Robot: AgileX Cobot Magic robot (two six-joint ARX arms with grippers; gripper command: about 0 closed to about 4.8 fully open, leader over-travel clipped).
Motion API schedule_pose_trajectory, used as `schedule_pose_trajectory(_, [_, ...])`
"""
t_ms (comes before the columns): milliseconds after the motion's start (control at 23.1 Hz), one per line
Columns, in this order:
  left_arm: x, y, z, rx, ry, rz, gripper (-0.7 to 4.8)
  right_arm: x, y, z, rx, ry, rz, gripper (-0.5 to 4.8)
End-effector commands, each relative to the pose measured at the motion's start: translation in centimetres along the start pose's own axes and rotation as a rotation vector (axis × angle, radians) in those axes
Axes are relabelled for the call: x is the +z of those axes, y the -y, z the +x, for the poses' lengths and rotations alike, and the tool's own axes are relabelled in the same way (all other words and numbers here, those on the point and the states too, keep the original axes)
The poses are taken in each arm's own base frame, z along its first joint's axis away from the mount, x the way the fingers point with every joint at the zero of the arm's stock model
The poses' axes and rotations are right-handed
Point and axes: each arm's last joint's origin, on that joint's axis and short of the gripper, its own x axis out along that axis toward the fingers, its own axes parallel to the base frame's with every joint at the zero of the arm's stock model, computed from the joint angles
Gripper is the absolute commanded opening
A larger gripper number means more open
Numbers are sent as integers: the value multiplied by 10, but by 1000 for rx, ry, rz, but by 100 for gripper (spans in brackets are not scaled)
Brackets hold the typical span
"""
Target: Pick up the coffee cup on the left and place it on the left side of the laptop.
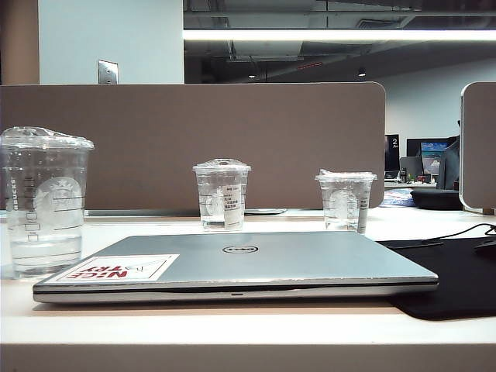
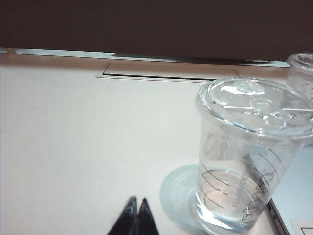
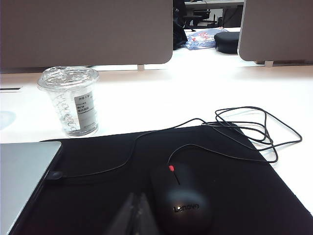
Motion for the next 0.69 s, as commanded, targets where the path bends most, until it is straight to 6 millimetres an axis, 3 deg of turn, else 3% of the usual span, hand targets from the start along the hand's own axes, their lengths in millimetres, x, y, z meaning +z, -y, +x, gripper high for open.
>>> schedule_pose_trajectory(43, [3, 0, 0, 0, 22, -8, -5, 0, 0, 0, 0, 15, 3, -4])
schedule_pose_trajectory(693, [2, 5, 0, -46, 13, 24, -5, 0, 0, 0, 0, 15, 3, -4])
